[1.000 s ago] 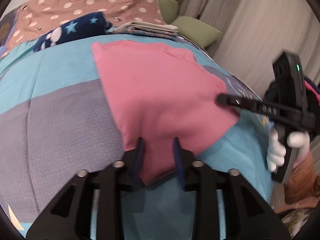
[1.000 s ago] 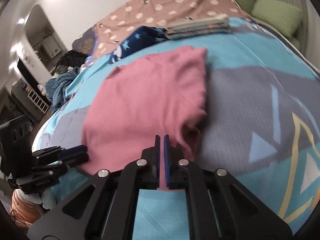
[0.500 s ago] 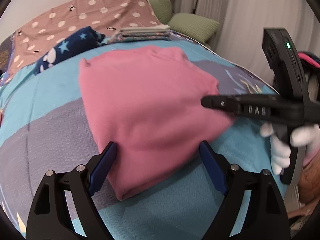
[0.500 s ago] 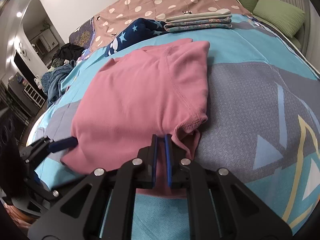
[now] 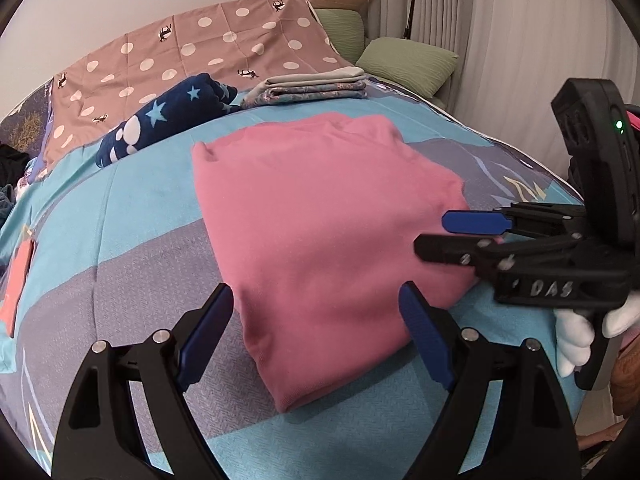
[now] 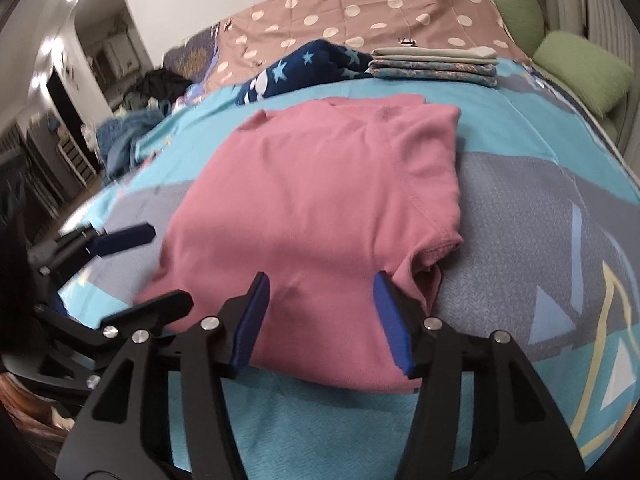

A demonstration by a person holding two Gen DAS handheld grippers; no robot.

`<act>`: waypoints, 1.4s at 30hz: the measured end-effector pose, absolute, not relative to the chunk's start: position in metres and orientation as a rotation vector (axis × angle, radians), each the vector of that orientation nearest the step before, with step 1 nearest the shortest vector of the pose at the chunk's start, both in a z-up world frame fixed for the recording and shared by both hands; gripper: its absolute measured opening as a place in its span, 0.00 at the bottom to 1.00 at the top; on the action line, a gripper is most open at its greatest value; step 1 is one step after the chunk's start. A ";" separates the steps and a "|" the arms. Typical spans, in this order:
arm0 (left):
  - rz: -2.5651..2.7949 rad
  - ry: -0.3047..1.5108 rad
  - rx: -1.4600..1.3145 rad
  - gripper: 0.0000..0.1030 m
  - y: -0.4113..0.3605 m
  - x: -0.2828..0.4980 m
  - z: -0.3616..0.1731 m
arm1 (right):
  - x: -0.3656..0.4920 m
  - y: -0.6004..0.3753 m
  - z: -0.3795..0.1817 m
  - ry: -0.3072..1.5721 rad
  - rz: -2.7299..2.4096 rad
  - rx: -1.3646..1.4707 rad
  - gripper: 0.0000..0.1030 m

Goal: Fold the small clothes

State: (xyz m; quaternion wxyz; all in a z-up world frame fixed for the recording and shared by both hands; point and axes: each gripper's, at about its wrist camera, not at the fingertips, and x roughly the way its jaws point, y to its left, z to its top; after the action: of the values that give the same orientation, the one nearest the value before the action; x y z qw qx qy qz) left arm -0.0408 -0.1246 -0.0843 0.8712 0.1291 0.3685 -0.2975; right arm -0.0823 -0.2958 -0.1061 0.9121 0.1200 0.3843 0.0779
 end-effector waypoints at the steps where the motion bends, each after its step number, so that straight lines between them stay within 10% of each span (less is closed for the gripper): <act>1: -0.622 0.770 0.268 0.83 -0.125 -0.040 -0.084 | -0.084 -0.300 -0.105 0.781 0.157 0.278 0.51; 4: -0.610 0.766 0.247 0.83 -0.123 -0.033 -0.082 | -0.085 -0.305 -0.094 0.755 0.154 0.293 0.25; 12: -0.526 0.896 0.169 0.70 -0.109 0.014 -0.106 | -0.047 -0.326 -0.106 0.853 0.068 0.288 0.19; 23: -0.525 0.825 0.122 0.68 -0.100 0.043 -0.075 | -0.040 -0.352 -0.069 0.746 0.095 0.272 0.26; 27: -0.518 0.853 0.099 0.47 -0.100 0.079 -0.073 | -0.015 -0.355 -0.060 0.736 0.118 0.244 0.26; 42: -0.404 0.899 0.052 0.50 -0.107 0.159 -0.114 | 0.136 -0.275 -0.091 0.894 0.248 -0.032 0.29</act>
State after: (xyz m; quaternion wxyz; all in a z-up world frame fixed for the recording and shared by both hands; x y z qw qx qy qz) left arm 0.1587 -0.1073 -0.1136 0.8806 0.0248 0.4317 -0.1938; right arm 0.1358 -0.2754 -0.0911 0.8943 -0.0152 0.4310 0.1194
